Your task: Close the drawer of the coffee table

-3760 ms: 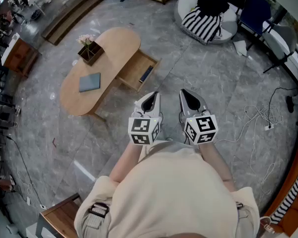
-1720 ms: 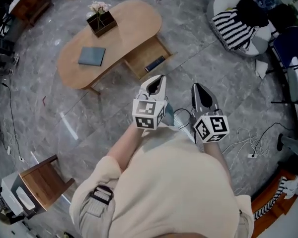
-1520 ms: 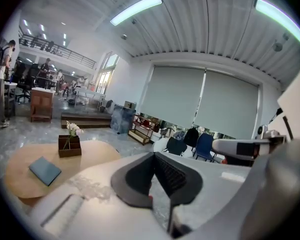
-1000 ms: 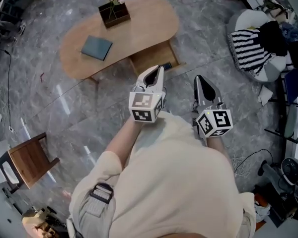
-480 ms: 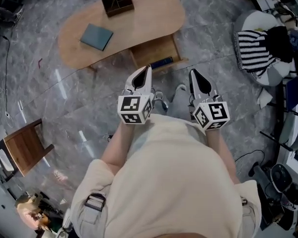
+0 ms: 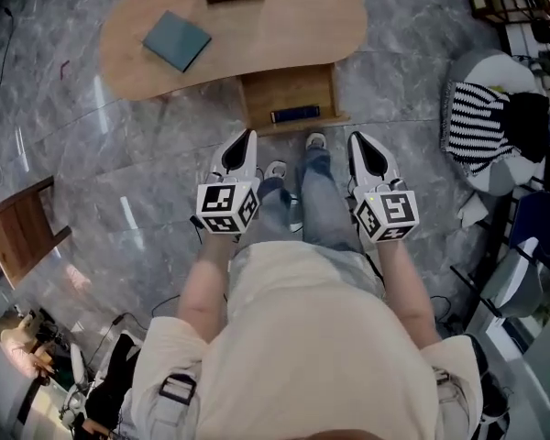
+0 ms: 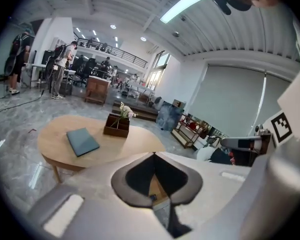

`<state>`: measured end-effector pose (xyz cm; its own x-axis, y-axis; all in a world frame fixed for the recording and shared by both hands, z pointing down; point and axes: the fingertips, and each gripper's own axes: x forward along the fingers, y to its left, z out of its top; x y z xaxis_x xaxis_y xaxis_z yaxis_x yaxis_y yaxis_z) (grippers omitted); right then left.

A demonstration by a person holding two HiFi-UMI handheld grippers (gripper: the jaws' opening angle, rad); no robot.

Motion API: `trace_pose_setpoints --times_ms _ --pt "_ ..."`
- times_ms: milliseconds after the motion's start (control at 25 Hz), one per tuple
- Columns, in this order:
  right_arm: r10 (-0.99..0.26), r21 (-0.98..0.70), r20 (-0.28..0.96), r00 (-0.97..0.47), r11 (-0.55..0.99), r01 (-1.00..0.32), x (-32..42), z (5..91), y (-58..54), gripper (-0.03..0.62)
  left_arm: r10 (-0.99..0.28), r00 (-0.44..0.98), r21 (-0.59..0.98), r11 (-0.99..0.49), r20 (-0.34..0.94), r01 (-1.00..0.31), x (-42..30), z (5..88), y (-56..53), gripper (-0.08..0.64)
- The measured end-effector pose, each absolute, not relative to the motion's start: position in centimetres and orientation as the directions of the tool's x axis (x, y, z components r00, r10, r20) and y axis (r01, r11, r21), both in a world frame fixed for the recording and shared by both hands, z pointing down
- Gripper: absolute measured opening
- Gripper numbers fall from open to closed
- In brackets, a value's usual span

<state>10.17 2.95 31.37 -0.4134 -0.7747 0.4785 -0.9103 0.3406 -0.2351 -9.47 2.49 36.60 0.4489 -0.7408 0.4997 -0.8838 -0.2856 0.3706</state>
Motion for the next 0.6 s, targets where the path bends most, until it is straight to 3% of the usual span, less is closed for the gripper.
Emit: trace_pose_setpoints --times_ms 400,600 --pt "-0.677 -0.249 0.580 -0.452 0.382 -0.890 12.3 41.6 0.2 0.000 -0.683 0.399 0.371 -0.198 0.612 -0.908 -10.3 47.0 1.5 0.023" --pt "-0.627 -0.249 0.631 -0.456 0.393 -0.885 13.6 48.0 -0.3 0.000 -0.621 0.398 0.355 -0.200 0.675 -0.913 -10.4 53.4 2.3 0.097"
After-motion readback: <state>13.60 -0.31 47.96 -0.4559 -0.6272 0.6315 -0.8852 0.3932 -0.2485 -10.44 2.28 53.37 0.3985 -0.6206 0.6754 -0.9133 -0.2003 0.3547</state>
